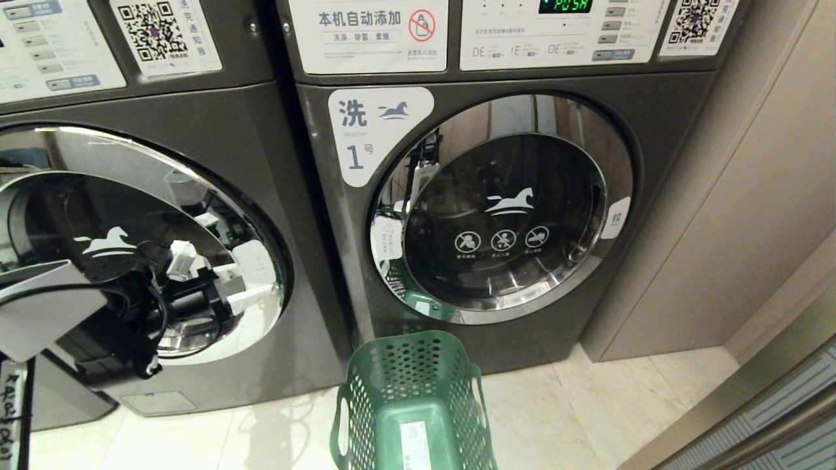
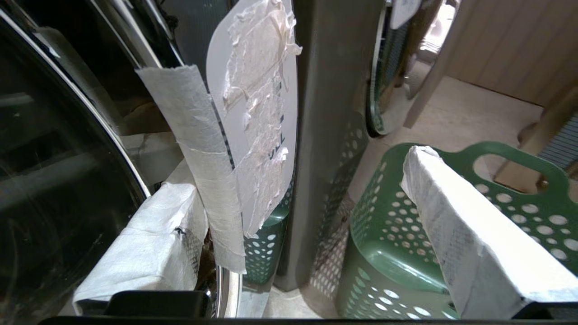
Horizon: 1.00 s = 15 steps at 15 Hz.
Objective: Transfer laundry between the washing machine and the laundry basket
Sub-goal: Open the lid of the washing machine
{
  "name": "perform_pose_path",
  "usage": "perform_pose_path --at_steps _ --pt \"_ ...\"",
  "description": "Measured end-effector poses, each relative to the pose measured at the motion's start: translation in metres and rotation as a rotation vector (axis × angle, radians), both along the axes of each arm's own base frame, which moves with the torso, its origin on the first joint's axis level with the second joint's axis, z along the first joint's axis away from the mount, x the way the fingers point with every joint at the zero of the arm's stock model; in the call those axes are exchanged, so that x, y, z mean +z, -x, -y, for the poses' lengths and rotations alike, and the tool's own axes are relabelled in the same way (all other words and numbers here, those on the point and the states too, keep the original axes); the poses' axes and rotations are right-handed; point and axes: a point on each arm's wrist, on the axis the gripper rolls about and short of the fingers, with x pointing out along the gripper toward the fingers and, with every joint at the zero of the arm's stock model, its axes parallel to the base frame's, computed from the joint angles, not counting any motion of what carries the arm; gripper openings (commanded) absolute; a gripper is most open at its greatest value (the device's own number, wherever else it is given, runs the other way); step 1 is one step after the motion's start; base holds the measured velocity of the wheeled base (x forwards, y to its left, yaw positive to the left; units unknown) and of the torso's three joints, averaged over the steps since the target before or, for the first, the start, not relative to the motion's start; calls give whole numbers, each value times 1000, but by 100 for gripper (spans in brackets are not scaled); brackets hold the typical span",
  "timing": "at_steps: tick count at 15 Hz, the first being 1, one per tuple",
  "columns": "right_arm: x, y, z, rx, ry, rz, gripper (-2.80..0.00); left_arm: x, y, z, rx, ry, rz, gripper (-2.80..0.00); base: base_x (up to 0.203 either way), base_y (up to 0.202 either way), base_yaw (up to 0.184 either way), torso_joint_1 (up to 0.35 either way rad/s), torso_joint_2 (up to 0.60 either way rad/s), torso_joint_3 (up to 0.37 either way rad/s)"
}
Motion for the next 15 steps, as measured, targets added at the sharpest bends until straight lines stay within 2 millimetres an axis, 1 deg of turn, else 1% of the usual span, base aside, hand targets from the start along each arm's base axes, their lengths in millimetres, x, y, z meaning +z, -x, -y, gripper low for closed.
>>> perform_pose_path --at_steps 3,5,7,11,15 --pt "0 0 0 0 0 0 -280 1 2 -2 15 0 1 0 0 0 0 0 0 0" --pt "0 0 0 0 0 0 -280 4 5 -10 44 -1 3 0 0 0 0 0 0 0" --pt "0 0 0 0 0 0 -280 9 13 -27 87 0 -1 0 0 0 0 0 0 0" --pt "0 0 0 0 0 0 -280 23 48 -77 231 3 -14 0 0 0 0 0 0 0" --pt "0 0 0 1 0 0 -280 34 76 -109 340 -7 -1 0 0 0 0 0 0 0"
